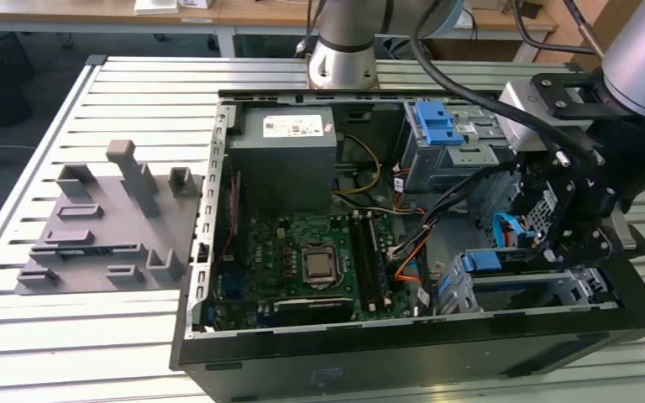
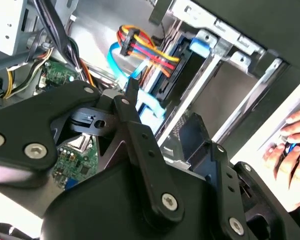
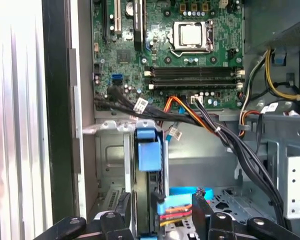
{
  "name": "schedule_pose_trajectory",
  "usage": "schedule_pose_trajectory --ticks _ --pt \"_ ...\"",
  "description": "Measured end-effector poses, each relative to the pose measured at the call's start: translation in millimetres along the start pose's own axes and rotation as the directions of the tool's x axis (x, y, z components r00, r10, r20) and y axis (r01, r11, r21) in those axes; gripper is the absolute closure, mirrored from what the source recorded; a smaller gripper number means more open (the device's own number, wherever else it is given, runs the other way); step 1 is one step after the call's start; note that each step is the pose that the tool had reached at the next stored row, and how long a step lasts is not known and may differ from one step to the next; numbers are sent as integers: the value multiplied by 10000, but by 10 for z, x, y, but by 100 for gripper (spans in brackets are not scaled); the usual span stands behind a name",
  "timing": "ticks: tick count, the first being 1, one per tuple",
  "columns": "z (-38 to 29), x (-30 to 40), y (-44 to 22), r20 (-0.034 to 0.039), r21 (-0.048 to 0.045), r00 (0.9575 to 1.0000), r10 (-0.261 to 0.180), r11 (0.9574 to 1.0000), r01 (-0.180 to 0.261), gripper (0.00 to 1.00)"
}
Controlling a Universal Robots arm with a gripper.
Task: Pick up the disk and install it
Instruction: 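Insert the second disk wire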
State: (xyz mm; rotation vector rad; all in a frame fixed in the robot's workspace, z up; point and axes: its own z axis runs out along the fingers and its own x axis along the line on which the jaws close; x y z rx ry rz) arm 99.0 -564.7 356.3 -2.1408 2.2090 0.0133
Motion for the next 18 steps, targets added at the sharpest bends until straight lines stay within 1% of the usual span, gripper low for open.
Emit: schedule_pose_trajectory --ticks 2,4,5,7,9,11,12,14,15,16,17,18 --pt "-2 21 25 2 17 10000 -1 10000 1 40" --pt "-3 31 32 1 22 10000 -1 10000 1 40" --pt "-3 32 32 2 22 10000 -2 10000 2 42" --pt "-3 33 34 2 23 10000 -2 10000 2 54" --pt "-3 34 35 2 27 10000 -1 10000 1 54" --pt "-2 36 36 4 30 10000 -2 10000 2 65" --pt "-1 36 37 4 31 10000 -1 10000 1 65" --pt "3 38 37 3 31 10000 -2 10000 1 77" --pt "10 39 37 5 31 10000 -2 10000 2 77" --pt "21 39 38 5 32 10000 -1 10000 1 83" --pt "35 40 36 20 32 10000 -1 10000 1 83" --pt "48 41 32 55 30 10000 1 10000 -1 84"
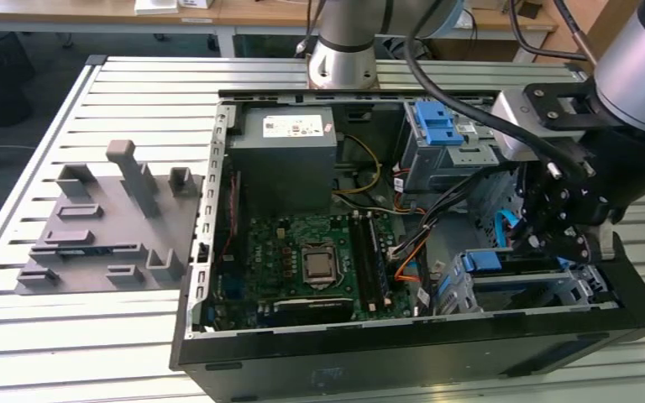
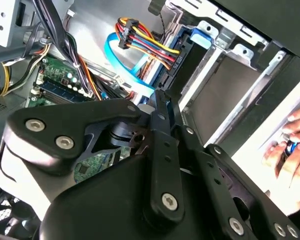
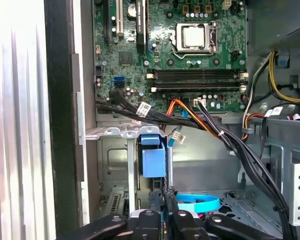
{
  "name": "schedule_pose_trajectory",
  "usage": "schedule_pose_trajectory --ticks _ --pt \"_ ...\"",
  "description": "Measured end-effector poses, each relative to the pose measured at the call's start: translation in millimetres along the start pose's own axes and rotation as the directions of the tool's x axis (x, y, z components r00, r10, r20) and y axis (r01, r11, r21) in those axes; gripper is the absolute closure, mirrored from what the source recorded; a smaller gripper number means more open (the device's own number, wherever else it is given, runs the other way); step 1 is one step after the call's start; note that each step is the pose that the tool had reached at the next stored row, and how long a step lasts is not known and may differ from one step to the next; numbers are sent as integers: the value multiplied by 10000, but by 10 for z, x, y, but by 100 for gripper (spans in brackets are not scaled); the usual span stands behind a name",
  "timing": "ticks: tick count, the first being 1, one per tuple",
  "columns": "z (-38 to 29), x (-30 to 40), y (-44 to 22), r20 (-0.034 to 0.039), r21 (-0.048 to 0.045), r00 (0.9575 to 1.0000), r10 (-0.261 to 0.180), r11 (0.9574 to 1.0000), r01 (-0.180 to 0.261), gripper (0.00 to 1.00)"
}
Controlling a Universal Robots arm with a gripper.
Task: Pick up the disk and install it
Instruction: 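Insert the second disk wire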
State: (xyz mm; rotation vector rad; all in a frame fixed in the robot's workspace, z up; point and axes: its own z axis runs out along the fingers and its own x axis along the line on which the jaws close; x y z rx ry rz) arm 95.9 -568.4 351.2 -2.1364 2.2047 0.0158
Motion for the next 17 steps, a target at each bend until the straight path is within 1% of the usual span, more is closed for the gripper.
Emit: schedule_pose_trajectory --ticks 1,2,5,6,9,12,15,17 --pt "12 1 -4 41 -2 10000 1 10000 -1 84" --pt "20 1 -6 106 -4 9999 5 10000 -5 84" --pt "39 3 -7 361 -10 9993 17 10000 -17 84" --pt "46 3 -7 381 -4 9993 16 10000 -16 84" --pt "50 4 -5 380 59 9993 5 10000 -7 84" --pt "72 15 -4 386 122 9993 -2 9999 -3 84" --pt "115 26 -2 385 131 9993 -3 9999 -2 84" --pt "127 27 -2 383 131 9993 -3 9999 -2 84"
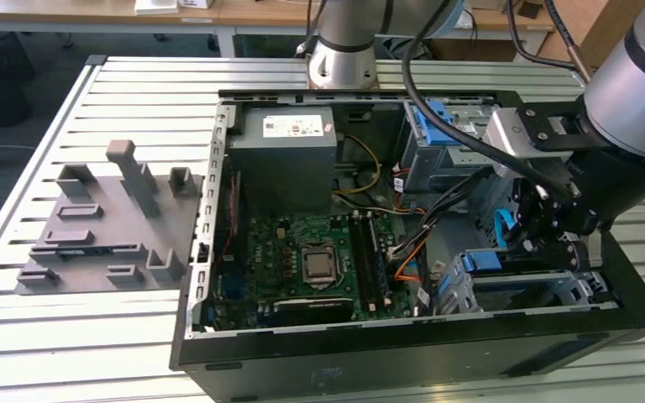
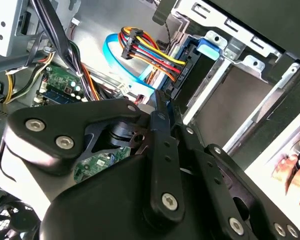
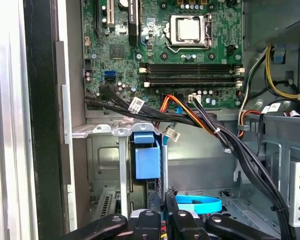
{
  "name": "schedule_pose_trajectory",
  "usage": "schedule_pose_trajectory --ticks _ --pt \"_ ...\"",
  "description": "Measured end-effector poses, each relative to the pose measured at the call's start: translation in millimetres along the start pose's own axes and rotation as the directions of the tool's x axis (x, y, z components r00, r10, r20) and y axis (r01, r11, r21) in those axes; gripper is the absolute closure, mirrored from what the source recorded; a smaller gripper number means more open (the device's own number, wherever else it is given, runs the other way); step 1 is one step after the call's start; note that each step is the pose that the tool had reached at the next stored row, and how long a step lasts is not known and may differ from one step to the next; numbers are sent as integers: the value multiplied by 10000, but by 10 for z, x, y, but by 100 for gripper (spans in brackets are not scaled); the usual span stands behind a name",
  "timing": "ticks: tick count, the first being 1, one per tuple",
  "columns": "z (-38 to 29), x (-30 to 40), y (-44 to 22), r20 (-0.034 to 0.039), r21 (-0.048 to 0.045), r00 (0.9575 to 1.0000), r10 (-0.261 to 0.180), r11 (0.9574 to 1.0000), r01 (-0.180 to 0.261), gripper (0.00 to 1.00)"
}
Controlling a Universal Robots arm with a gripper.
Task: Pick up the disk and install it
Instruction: 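Insert the second disk wire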
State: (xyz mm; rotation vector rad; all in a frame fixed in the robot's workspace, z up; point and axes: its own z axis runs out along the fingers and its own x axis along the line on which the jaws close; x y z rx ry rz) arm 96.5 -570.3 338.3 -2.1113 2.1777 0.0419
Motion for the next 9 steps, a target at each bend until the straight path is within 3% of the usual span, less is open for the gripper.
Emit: schedule_pose_trajectory --ticks 9 --pt "15 4 -12 2 0 10000 1 10000 -1 84"
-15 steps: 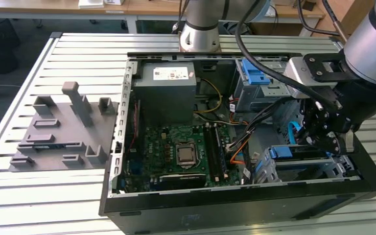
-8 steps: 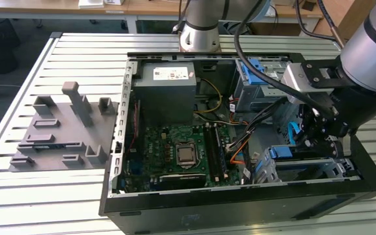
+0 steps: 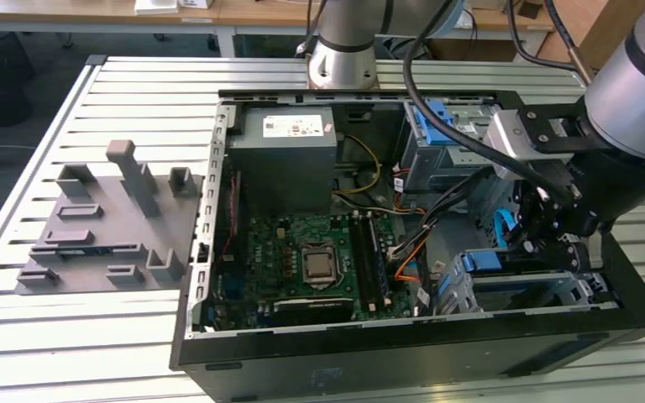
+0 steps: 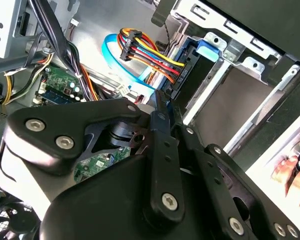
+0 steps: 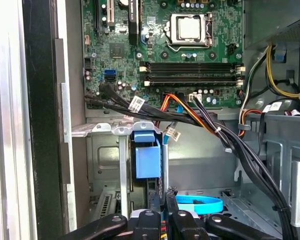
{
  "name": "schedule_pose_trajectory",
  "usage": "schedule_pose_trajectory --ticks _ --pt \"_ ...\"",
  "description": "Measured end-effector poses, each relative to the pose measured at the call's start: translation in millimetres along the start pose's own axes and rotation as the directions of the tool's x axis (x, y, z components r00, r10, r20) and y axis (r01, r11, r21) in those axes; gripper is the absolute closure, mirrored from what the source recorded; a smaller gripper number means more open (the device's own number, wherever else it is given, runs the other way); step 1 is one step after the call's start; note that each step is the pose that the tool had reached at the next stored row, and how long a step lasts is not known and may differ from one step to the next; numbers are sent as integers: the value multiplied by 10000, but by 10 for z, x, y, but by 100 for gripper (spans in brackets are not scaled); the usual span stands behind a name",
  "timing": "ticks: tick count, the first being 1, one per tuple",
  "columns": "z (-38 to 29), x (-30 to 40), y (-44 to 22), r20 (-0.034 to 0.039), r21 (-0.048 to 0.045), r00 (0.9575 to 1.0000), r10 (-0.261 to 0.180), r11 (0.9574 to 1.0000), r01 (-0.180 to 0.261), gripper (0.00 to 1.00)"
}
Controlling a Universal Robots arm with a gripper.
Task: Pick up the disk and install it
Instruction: 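Insert the second disk wire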
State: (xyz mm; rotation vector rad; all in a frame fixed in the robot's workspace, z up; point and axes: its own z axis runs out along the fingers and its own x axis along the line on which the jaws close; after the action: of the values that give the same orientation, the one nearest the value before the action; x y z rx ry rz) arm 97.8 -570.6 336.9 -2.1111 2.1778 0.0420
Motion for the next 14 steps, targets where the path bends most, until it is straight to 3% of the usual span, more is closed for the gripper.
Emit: schedule_pose_trajectory --ticks 14 --pt "39 18 -22 -1 0 10000 -2 10000 2 84"
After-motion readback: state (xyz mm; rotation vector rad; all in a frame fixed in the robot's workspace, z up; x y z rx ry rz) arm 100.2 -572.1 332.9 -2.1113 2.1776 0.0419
